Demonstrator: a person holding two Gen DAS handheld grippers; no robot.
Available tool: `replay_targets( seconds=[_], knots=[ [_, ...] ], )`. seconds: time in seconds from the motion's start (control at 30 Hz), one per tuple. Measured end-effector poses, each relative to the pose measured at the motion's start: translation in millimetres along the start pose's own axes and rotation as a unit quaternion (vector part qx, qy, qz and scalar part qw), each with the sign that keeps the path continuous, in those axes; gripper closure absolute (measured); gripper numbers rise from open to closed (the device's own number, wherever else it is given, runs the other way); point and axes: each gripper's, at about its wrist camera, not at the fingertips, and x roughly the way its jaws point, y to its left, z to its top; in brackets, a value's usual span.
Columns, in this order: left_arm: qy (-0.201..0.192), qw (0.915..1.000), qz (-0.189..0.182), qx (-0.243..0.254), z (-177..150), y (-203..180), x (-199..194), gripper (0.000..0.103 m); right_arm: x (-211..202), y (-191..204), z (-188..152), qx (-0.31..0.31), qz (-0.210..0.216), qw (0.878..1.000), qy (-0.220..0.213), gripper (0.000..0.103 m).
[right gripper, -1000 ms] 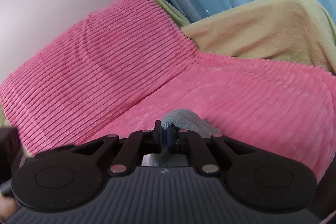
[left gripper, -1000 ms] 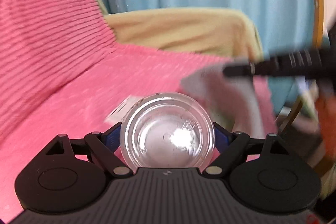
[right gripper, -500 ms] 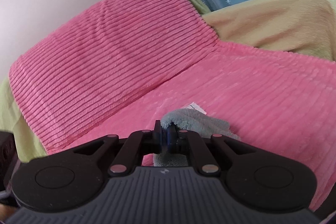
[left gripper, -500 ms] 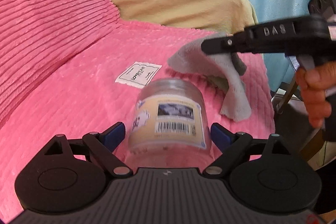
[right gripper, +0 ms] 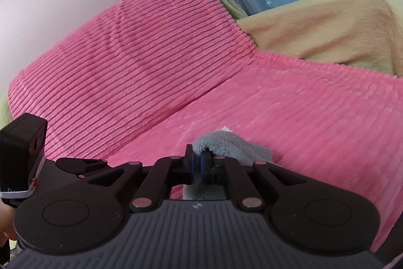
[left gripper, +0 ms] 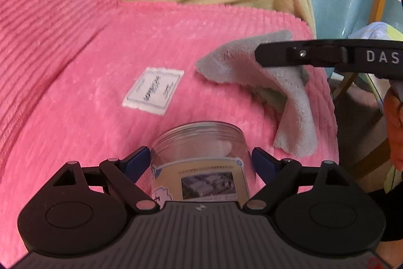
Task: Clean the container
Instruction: 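Turn the held jar with the left tool so its white lid faces up, then wipe the white lid with the cloth in the right tool while the left tool holds the jar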
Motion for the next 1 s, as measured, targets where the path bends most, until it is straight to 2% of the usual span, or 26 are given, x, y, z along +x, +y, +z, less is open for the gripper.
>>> replay_targets(
  seconds=[0.1,0.13,0.17,0.37,0.53,0.73,0.87,1.0],
  knots=[
    [-0.093,0.9956,0.006,-0.013,-8,1,-21,0.016,-2,-1,2,0.004,-0.003,1.000,-0.006,0.100],
    [-0.116,0.9930,0.005,-0.024,-14,2,-27,0.016,-3,-1,2,0.005,-0.004,1.000,-0.007,0.100],
    [-0.123,0.9919,0.004,-0.033,-21,2,-29,0.016,-3,-2,2,0.006,-0.005,1.000,-0.007,0.100],
    [-0.123,0.9908,-0.003,-0.056,-49,-2,-23,0.017,-2,1,1,0.004,0.000,1.000,-0.006,0.100],
    [-0.146,0.9874,0.020,-0.058,-59,-13,-19,0.017,0,8,-1,-0.015,0.020,1.000,0.010,0.100],
    [-0.185,0.9780,0.060,-0.077,-72,-29,-19,0.018,5,17,-4,-0.043,0.050,0.997,0.039,0.100],
    [-0.197,0.9764,0.085,-0.020,-73,-42,-17,0.019,9,24,-6,-0.061,0.070,0.994,0.058,0.100],
    [-0.205,0.9750,0.079,-0.036,-76,-38,-13,0.019,12,30,-8,-0.080,0.090,0.990,0.077,0.100]
  ],
)
